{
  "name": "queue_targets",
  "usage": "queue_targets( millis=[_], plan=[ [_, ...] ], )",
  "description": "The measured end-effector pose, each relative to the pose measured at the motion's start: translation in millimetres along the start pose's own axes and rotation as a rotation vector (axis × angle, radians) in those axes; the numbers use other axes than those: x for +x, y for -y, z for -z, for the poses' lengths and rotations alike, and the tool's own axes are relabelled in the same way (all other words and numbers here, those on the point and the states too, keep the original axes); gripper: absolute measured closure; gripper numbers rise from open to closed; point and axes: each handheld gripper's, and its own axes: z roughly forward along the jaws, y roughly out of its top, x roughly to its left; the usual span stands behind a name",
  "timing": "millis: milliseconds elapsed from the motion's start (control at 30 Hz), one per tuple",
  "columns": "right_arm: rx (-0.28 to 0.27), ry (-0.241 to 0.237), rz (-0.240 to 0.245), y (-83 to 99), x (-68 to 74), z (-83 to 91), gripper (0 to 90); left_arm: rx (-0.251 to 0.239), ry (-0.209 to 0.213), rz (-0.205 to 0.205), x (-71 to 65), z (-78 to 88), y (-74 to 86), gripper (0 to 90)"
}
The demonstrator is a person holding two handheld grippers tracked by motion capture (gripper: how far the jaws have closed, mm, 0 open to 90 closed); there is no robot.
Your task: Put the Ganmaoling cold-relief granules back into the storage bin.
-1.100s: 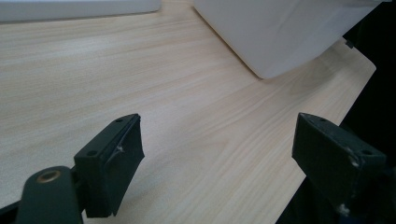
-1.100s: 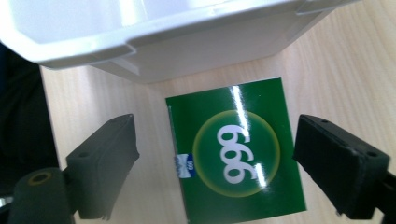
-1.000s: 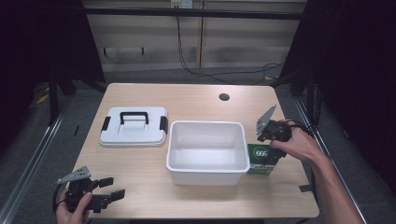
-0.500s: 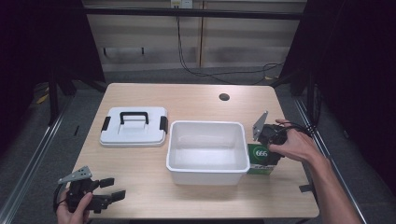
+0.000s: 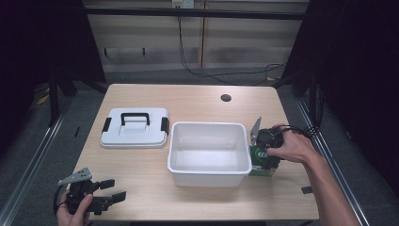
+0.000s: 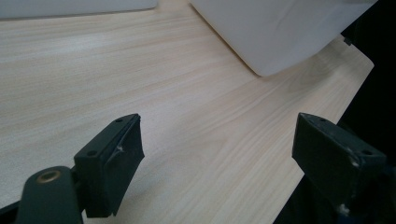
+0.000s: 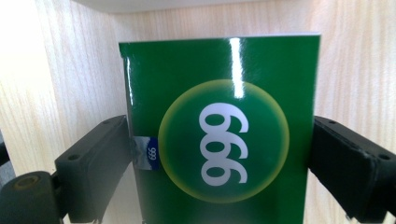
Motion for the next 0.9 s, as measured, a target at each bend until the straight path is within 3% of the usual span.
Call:
queue_targets(
  millis=[400,900],
  plan=[
    [0.007,-0.013,-0.001,2.2,-0.9,-2.6,14.9,-0.006,-0.004,-0.001,0.7,2.1,0.0,16.3],
    [-0.059,-0.004,-0.078,18.1,2.9,10.0,15.8,-0.005,-0.002,0.003,0.1,1.2,0.1,16.3]
  ],
)
